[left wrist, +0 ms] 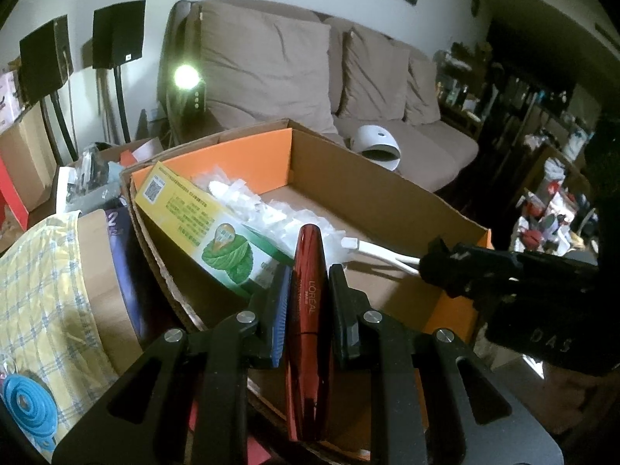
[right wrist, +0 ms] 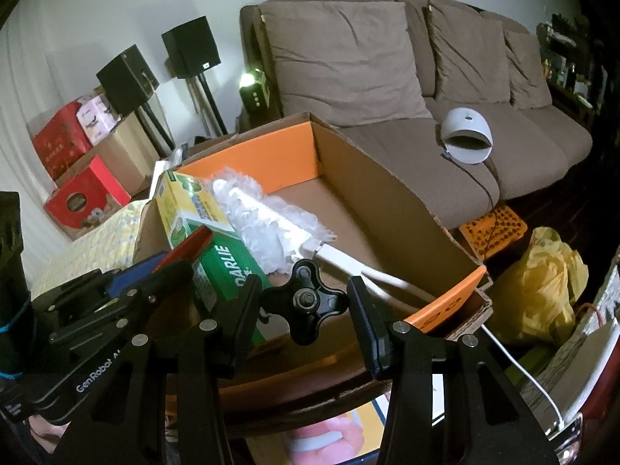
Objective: Organize objects
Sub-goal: 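Lower the mascara tube beside the green DARLIE box with the left gripper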
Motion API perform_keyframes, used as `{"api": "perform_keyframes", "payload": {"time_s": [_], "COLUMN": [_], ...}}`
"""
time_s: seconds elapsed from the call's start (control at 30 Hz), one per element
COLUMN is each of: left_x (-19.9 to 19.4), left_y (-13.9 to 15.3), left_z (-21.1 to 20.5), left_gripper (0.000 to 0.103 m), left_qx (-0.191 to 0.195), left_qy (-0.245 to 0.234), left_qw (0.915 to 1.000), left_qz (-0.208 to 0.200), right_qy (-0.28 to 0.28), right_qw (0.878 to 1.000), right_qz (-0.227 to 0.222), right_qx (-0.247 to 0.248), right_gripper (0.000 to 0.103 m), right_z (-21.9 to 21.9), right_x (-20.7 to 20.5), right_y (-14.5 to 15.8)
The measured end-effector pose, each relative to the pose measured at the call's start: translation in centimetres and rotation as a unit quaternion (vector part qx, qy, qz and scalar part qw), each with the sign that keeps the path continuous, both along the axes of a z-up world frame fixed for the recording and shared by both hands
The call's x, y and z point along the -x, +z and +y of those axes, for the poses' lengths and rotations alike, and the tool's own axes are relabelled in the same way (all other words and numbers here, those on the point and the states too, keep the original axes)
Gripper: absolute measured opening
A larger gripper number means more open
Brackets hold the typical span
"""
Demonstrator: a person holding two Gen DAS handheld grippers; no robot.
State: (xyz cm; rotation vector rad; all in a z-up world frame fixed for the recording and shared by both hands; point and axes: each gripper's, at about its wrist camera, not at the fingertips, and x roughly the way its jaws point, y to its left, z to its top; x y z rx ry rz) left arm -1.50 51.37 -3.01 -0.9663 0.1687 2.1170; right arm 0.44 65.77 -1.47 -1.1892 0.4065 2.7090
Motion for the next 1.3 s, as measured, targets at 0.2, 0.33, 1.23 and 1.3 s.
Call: {"api": "perform_keyframes", "payload": {"time_s": [0.2,0.33,1.23,1.3], "left_x": [0.2,0.1,1.1,1.2], "left_y": [-0.1,-0.4,0.3,0.5], "left_z": [0.9,1.3,3.4,3.5], "left_gripper": [0.019,0.019,0.019,0.019], "left_qx": [0.024,0.050,0.027,0.023], "left_qy": [0.003,0.005,-0.006,-0.006], "left_qw": [0.9996,0.9984,0.9985,0.9985], "left_qz": [-0.016,-0.027,-0.048,-0.048], "right_qy": [0.001,0.000,-0.020,-0.029], "right_qw": [1.000,1.000,0.998,0.997], "right_qz": [-0.004,-0.002,0.024,0.029], "right_qx": [0.007,0.016,0.061,0.064], "right_gripper": [0.046,0.046,0.046,0.046], "right_z": [0.3,0.4,1.2,1.5], "right_x": [0.2,0.3,0.1,0.0], "right_y": [-0.5,-0.8,-0.9,-0.8]}}
